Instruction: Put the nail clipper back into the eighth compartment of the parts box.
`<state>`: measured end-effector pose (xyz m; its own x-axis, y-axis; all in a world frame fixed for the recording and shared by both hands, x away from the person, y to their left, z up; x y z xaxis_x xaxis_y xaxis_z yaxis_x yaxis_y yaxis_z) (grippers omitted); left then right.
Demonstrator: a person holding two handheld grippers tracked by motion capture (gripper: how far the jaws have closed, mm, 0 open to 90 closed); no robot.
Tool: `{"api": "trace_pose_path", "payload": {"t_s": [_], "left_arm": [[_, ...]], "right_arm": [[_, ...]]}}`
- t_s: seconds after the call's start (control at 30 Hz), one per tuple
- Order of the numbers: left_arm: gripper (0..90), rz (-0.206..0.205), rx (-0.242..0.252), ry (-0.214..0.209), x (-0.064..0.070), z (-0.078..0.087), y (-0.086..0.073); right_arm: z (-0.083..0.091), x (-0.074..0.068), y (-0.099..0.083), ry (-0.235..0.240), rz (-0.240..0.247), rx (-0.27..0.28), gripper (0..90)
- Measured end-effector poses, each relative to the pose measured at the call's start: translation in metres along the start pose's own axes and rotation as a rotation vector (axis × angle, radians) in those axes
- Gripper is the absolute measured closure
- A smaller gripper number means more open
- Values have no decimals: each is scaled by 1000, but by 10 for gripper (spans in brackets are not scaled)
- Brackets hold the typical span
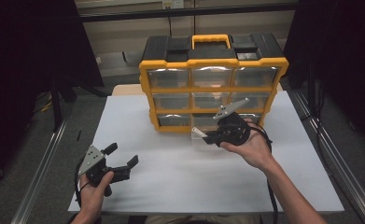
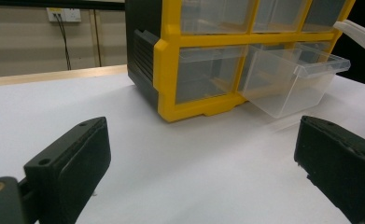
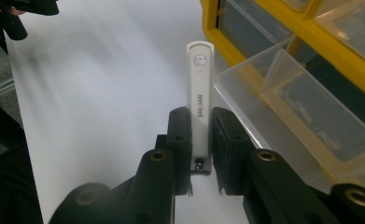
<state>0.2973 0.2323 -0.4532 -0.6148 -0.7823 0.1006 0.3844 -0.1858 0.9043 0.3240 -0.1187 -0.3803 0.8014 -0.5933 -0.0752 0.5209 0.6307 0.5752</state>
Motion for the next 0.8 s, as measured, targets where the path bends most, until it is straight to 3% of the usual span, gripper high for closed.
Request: {"api": "trace_pose_path", "payload": {"t_s": [0.47,0.5,0.8], "left_arm": [[38,-7,-2,8,0,0,0],[38,-6,-3,7,0,0,0],[38,-4,-4,6,0,0,0]], "right_arm": [[21,12,14,-22,-12,18,780],[22,13,15,-42,-20,6,780],[19,26,24,-66,-71,-47,780]]}}
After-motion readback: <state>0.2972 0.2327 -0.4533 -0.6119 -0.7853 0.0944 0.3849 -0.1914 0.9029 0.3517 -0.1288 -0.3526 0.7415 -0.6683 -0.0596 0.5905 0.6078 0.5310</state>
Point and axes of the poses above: each handheld gripper's, and its own axes: z roughly backward along the jaws, y roughly out of its top, x roughly to its right, the point moved 4 cm from there along -z, roughly forward along the jaws, and after that the axes turned 10 degrees about -x, right-handed, at the moved point
